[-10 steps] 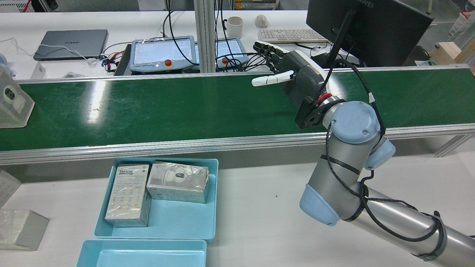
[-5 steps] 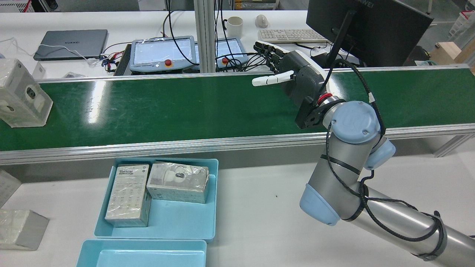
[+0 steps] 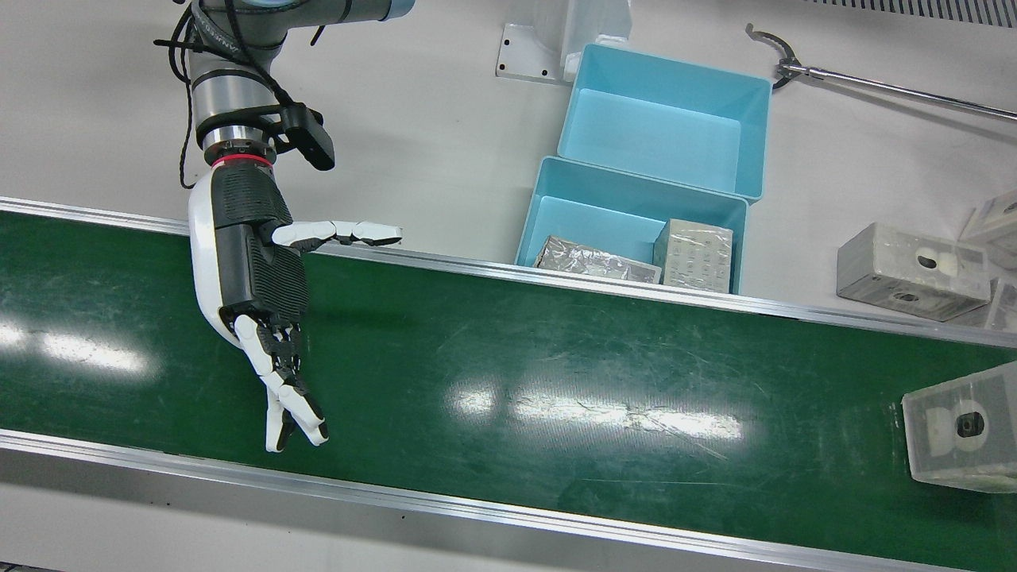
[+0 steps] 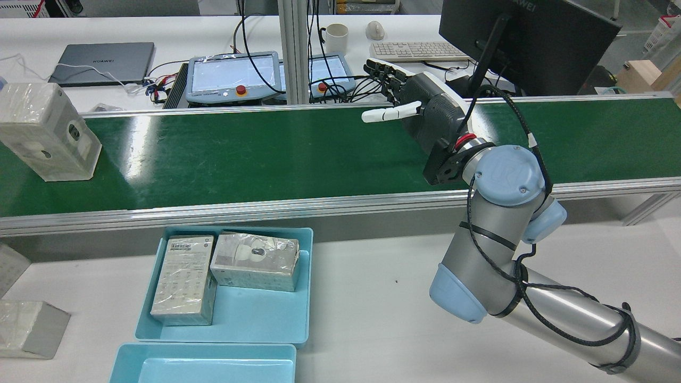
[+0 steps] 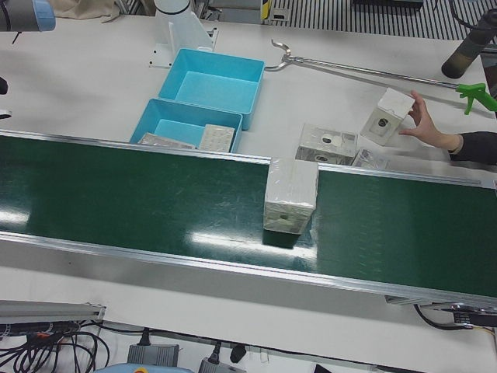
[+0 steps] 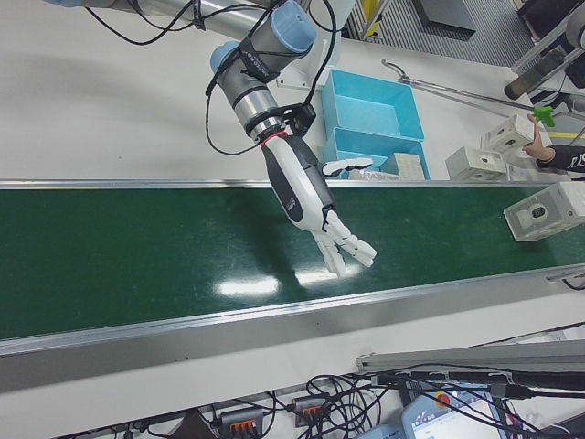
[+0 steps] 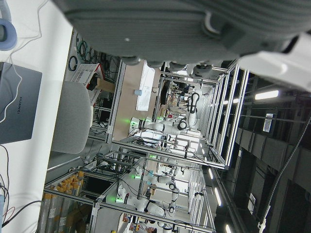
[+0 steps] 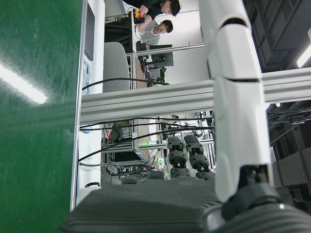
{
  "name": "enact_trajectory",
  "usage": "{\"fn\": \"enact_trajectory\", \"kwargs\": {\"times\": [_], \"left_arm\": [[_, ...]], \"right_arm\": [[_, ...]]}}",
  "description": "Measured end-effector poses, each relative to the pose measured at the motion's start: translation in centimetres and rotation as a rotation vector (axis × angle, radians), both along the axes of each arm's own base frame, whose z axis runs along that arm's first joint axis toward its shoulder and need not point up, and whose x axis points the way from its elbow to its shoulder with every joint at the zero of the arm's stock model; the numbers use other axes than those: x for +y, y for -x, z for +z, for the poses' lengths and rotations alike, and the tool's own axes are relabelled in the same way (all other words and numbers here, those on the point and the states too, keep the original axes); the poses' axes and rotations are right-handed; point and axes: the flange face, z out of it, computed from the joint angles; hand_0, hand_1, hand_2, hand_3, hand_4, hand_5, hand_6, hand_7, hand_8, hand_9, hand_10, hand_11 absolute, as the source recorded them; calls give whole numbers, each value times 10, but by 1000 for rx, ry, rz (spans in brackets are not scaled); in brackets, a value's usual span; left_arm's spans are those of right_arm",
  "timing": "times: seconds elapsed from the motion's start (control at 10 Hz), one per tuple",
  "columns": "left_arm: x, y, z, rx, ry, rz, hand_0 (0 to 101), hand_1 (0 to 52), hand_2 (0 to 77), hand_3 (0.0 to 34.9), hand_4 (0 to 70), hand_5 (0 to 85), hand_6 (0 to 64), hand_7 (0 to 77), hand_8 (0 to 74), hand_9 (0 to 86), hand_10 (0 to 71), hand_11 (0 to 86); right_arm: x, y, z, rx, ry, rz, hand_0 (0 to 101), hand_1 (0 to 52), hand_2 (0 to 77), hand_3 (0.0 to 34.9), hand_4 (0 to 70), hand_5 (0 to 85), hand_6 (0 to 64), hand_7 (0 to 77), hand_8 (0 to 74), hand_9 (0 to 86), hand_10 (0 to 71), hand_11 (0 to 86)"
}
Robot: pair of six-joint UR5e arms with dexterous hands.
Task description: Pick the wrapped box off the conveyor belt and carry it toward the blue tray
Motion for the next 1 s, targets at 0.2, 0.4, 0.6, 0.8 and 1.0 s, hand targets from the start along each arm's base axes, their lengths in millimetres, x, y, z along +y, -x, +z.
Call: {"fn": "enact_trajectory", "kwargs": {"times": [0.2,0.4,0.6,0.8,1.0], "left_arm": [[0,0,0,0,0,0,0,0,5,0,0,11,5,5,5,5,0,5],[0,0,0,0,0,0,0,0,5,0,0,11,5,5,5,0,5,5],[0,0,0,0,0,0,0,0,5,0,0,11,5,5,5,5,0,5],[0,0,0,0,0,0,0,0,11,0,0,11,5,5,5,0,5,5],[0,0,0,0,0,0,0,0,11,0,0,11,5,5,5,0,0,5]], "right_arm": [[-5,8,2,-19,-33,-3,513,185,109,0,98,115,44,55,0,27,0,5],[-12,18,7,-38,-63,-15,506,185,109,0,98,115,44,55,0,27,0,5],[-15,22,9,-41,-75,-19,506,185,109,0,98,125,44,55,0,22,0,5],[-15,23,10,-37,-80,-19,506,185,109,0,98,125,44,55,0,22,0,5],[-14,25,10,-33,-80,-22,506,180,114,0,98,131,44,55,0,22,0,5]]}}
